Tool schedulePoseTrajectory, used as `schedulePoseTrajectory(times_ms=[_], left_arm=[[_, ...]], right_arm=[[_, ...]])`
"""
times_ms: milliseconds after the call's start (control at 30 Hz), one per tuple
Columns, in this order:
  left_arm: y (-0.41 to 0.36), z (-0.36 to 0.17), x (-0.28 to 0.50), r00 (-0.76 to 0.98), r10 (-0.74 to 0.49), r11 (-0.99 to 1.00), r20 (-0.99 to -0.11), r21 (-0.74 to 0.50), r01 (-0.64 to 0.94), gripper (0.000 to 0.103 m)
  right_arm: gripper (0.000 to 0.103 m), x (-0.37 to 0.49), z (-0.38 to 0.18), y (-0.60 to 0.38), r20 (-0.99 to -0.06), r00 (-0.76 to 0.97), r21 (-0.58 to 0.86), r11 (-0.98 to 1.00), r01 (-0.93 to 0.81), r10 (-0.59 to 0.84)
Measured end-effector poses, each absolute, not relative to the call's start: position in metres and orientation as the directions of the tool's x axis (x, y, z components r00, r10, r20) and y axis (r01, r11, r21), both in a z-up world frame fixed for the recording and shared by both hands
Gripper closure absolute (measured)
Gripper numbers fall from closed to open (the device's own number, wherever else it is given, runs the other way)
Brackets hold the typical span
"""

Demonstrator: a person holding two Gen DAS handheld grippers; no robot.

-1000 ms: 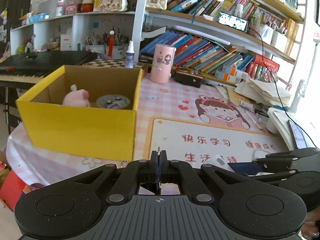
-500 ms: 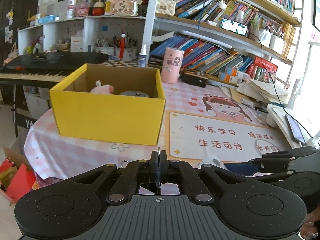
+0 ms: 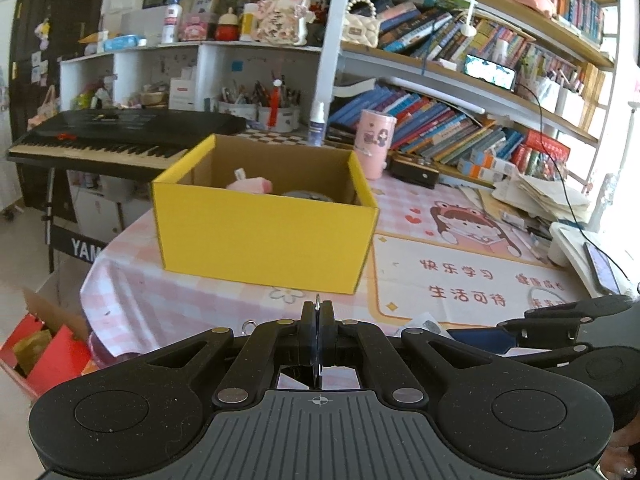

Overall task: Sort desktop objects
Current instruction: 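Lift the binder clip and card box with both grippers and carry them to the yellow box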

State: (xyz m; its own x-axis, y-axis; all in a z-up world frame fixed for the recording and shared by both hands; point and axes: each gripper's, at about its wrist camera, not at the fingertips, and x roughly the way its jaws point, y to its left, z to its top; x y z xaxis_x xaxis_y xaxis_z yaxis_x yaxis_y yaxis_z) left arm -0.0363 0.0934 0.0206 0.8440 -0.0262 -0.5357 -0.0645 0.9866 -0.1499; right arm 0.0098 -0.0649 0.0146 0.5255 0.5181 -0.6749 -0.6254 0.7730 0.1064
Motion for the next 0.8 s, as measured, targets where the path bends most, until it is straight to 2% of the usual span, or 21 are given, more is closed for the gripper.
schedulePoseTrajectory(times_ms=[333, 800], left_arm=[[0.108, 0.025, -0.027, 0.854, 0.019, 0.983, -0.52, -0.147, -0.112, 0.103], [0.126, 0.051, 0.036, 0.897, 0.122, 0.973, -0.426, -0.129, -0.194, 0.103]], right_arm=[[0.075, 0.026, 0.022, -0.05, -0.659, 0.53, 0.083, 0.752, -0.654, 0.534], [0.075, 0.106, 0.059, -0.032, -0.546, 0.565, 0.06, 0.701, -0.71, 0.619]])
